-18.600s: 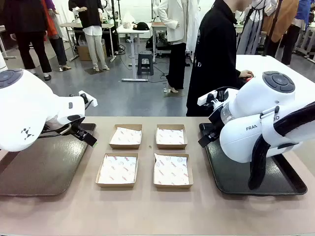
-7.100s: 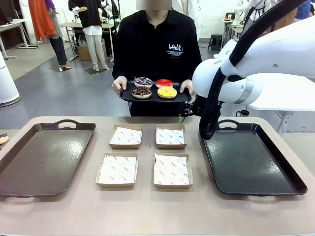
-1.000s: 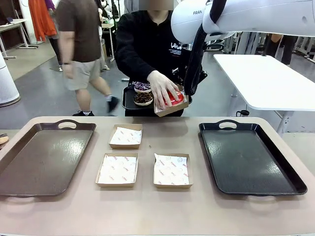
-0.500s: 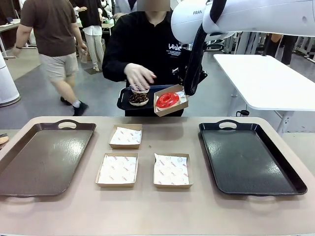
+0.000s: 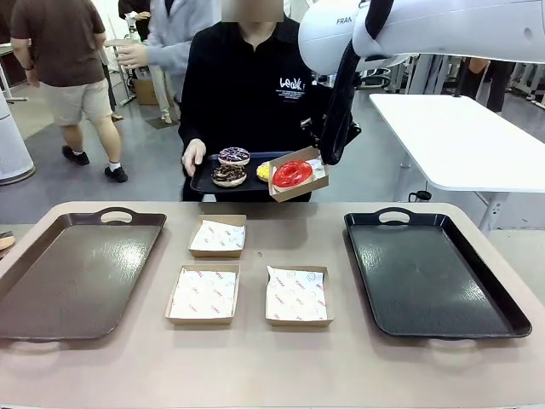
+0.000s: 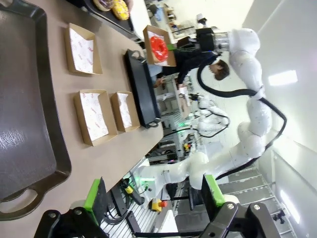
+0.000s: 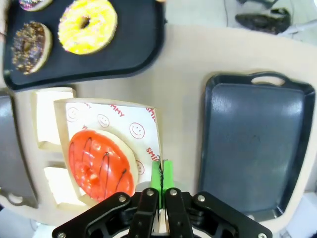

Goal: Individually package the donuts and arrange them on the tray.
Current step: Place the picked Paper togo box on the Handle tray while simultaneously picking up another Paper togo box from the table with the other hand.

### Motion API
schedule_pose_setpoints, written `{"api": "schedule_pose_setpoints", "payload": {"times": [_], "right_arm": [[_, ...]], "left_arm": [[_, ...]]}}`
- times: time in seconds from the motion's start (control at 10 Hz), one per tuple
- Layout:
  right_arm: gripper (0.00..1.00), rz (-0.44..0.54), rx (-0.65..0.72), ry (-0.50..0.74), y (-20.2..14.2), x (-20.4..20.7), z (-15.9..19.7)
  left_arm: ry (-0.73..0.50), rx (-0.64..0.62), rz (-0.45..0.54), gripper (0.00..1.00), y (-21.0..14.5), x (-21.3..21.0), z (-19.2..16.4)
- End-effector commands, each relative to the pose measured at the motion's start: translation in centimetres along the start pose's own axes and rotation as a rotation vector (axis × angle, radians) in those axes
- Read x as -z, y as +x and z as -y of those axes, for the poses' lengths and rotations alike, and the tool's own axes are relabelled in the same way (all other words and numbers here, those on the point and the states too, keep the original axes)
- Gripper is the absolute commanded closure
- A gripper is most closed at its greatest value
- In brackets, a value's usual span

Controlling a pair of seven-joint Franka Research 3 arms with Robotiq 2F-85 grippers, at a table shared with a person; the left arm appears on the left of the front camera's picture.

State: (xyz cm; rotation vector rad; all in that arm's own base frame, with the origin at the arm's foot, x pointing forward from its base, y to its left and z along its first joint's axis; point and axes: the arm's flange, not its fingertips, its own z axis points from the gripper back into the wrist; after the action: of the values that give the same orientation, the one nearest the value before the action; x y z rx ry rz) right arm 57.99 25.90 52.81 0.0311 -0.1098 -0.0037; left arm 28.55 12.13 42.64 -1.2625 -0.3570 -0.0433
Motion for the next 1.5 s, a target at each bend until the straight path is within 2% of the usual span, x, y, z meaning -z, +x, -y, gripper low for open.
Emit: {"api": "schedule_pose_setpoints", "payload": {"times": [0.0,0.2,0.4,0.6,0.8,0.9,1.1,1.3,1.4], "right_arm": [[0.99,-0.060,0.039,0.014,0.3,-0.5,5.8],[0.99,-0.082,0.041,0.010,-0.4,0.0,11.8],[0.99,-0.050,0.049,-0.009,-1.0,1.2,17.1],[0.99,0.031,0.010,-0.020,-0.9,2.6,20.0],[0.99,0.069,0.003,-0.007,-0.2,4.2,21.1],[0.99,0.073,-0.011,0.001,-0.3,5.0,21.4],[0.99,0.071,-0.005,0.021,-0.4,6.2,22.0],[0.99,0.066,0.003,0.037,-0.6,7.0,22.3],[0.99,0.056,0.011,-0.008,-0.2,6.2,21.4]], "left_arm": [[0.169,-0.034,-0.039,0.00,3.3,3.0,3.5],[0.235,-0.059,-0.075,0.00,6.6,6.1,7.1],[0.333,-0.030,-0.116,0.00,8.6,10.3,10.5],[0.435,-0.005,-0.135,0.00,10.1,15.1,12.7],[0.605,0.039,-0.124,0.00,11.8,21.2,13.9],[0.648,0.043,-0.123,0.00,12.3,22.9,13.8],[0.777,0.069,-0.122,0.00,13.6,27.7,12.7],[0.899,0.109,-0.138,0.00,14.8,30.7,11.2],[0.936,0.123,-0.159,0.00,15.4,31.8,10.5]]}}
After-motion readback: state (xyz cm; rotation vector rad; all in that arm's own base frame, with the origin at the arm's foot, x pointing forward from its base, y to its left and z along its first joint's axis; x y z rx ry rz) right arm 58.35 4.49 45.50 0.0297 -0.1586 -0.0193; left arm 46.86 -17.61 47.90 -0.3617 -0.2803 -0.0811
